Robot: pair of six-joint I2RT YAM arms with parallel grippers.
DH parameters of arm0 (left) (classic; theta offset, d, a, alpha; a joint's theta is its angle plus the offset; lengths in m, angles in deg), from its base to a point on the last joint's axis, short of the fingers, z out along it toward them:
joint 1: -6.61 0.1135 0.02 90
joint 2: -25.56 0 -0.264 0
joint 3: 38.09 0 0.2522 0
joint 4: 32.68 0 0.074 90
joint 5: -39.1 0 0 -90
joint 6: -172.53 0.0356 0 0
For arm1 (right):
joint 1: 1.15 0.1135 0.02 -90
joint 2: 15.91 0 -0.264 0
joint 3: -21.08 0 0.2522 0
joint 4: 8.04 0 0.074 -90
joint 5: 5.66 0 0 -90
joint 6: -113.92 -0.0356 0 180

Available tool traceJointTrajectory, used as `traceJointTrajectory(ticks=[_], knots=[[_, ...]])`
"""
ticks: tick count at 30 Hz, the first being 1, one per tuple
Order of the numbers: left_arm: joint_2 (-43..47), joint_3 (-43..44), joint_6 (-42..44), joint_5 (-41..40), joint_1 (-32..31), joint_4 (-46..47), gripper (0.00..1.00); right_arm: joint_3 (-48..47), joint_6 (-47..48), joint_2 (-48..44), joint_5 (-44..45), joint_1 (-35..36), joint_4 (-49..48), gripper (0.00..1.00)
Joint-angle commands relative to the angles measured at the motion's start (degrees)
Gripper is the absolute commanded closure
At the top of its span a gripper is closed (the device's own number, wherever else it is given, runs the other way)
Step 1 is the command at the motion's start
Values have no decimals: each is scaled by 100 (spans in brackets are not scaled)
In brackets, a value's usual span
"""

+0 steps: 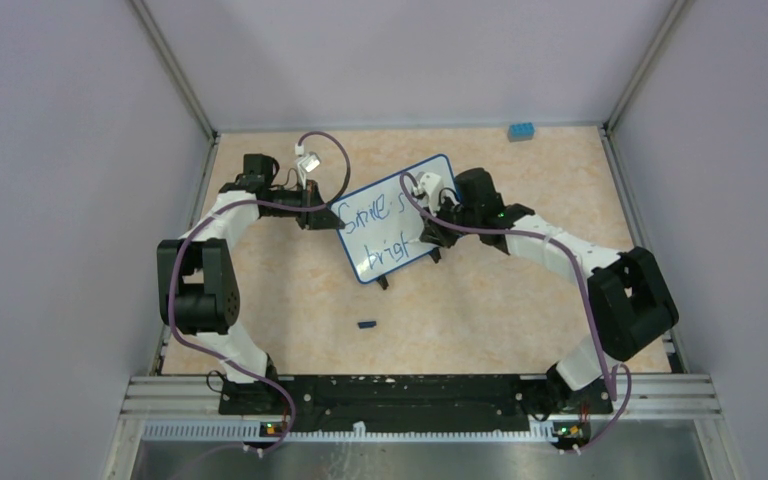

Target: Write a sentence on the whiteboard

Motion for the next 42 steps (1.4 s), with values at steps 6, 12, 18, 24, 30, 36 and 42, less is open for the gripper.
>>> traceJointTrajectory(ticks=[6, 12, 18, 24, 30, 36, 42], knots=[[-15, 104, 218, -63, -56, -45, 100, 260, 209, -140, 107, -64, -102, 100], [7, 93, 218, -72, -62, -51, 100, 154, 166, -211, -31, -42, -9, 100], [2, 113, 229, -55, -62, -92, 100, 26, 111, -467, -248, -39, 159, 100], [4, 131, 261, -78, -58, -130, 100, -13, 43, -612, -200, -43, 137, 100], [21, 113, 276, -95, -63, -138, 100, -169, 44, -472, -51, -76, 47, 100], [35, 97, 280, -77, -61, -122, 100, -204, 44, -359, 64, -79, -11, 100], [47, 80, 281, -72, -55, -117, 100, -221, 61, -264, 126, -79, -55, 100]])
